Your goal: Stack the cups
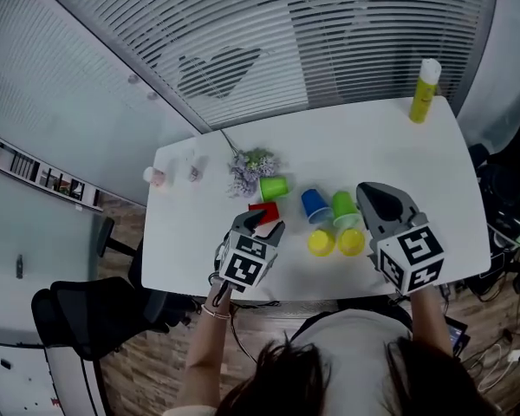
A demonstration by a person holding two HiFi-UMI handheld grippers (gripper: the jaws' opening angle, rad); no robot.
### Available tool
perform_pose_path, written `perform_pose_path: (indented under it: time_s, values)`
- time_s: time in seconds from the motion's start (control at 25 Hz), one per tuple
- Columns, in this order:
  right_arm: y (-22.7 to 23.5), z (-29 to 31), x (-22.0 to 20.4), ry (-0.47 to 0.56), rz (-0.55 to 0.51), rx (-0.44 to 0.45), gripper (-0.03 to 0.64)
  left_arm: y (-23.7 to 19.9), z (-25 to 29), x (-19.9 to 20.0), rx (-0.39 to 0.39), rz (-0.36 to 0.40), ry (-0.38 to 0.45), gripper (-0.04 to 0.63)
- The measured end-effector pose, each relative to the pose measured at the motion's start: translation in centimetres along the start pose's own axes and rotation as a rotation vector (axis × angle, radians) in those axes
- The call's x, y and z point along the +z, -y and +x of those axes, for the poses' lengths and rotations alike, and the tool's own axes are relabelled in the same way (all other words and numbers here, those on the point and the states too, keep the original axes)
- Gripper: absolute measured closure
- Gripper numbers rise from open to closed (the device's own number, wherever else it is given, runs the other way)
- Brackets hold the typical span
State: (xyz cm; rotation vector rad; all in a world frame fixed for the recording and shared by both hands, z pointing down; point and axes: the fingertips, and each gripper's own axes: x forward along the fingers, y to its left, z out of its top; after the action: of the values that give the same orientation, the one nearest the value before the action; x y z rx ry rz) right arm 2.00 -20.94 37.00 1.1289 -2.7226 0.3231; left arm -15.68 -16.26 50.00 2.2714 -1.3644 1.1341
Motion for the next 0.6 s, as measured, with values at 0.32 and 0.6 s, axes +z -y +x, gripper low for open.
perform_pose_path:
  time_s: [0.32,0.6]
  values:
    - [1.7,1.4,-0.4,-0.021,0.018,-0.004,0.589,-1.5,2.9,-2.1,0.01,0.174,-0.161,0.362]
    - [3.1,2.2,-0.8,-0.037,0.023,-0.009,0.589,-2.5,5.5,-4.2,0.02,0.319,-0.289,0.341]
